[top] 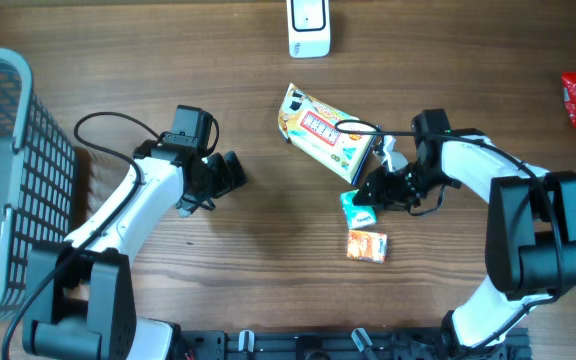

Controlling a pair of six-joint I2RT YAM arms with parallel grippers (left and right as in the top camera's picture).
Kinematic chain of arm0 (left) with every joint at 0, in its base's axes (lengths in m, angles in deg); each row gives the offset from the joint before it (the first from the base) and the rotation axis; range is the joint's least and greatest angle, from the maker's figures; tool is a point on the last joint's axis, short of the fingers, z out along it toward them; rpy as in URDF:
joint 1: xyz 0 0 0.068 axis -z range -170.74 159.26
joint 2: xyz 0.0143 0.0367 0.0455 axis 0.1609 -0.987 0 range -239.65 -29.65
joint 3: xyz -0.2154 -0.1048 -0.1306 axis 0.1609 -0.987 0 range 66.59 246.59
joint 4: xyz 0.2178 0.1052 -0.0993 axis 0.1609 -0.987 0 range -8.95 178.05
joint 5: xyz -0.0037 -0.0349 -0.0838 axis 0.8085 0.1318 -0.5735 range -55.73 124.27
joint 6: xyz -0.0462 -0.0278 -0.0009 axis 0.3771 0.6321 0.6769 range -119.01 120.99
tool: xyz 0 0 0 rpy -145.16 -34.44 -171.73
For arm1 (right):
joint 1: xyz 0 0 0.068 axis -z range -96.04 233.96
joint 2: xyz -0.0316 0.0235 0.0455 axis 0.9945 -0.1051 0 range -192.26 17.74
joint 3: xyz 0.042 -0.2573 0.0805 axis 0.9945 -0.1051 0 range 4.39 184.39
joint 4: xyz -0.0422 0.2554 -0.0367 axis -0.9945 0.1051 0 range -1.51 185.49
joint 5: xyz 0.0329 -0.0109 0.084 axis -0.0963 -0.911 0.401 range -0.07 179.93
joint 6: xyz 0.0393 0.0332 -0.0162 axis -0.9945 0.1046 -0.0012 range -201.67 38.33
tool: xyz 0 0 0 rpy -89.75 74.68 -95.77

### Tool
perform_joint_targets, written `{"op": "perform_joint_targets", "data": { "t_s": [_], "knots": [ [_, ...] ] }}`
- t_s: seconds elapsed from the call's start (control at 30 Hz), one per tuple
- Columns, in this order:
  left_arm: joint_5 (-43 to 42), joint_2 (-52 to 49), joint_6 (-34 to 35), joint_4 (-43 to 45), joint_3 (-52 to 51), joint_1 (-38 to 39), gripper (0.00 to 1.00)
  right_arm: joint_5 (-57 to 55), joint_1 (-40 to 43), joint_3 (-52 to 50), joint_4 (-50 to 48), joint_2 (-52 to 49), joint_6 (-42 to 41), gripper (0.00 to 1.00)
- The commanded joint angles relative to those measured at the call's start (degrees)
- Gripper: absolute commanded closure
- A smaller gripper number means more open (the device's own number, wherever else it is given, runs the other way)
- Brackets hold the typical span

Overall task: Scan the item barcode
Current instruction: 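Lift the teal box and carry it toward the scanner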

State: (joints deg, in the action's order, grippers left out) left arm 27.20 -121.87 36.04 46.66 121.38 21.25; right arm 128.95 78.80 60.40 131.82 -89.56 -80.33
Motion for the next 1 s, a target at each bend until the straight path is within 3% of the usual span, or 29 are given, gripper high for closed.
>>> {"op": "perform_joint_targets", "data": {
  "t_s": [0.0, 0.23, 0.5, 0.57, 0.7, 0.83, 0.9, 0.97],
  "knots": [
    [0.55, 0.37, -0.26, -0.02, 0.61, -0.26, 0.0, -2.23, -0.13, -1.33, 0.11, -1.22, -0.04, 0.57],
    [0.55, 0.37, -0.26, -0.02, 0.61, -0.26, 0.0, -6.19, 0.09, -0.42, 4.52, -1.22, 1.05, 0.53],
    [0.55, 0.37, -0.26, -0.02, 0.61, -0.26, 0.0, -5.99, 0.09, 0.5, 6.23, -1.22, 0.0, 0.94],
    [0.55, 0.37, -0.26, -0.02, 0.61, -0.26, 0.0, -5.95, 0.09, 3.43, 10.36, -1.22, 0.33, 0.96],
    [0.55, 0.37, -0.26, -0.02, 0.61, -0.26, 0.0, 11.45, 0.33, 10.1, 14.4, -1.22, 12.52, 0.96],
    [0.55, 0.37, -0.26, -0.02, 0.61, -0.26, 0.0, 32.28, 2.6, 11.34, 8.66, -1.25, 13.44, 0.96],
    [0.55, 0.37, -0.26, -0.02, 0.61, -0.26, 0.0, 40.61, 4.0, 11.34, 4.66, -1.25, 10.49, 0.96],
    [0.55, 0.37, -0.26, 0.0, 0.61, -0.26, 0.0, 48.37, 5.16, 11.32, -7.93, -1.25, -2.36, 0.96]
  ]
}}
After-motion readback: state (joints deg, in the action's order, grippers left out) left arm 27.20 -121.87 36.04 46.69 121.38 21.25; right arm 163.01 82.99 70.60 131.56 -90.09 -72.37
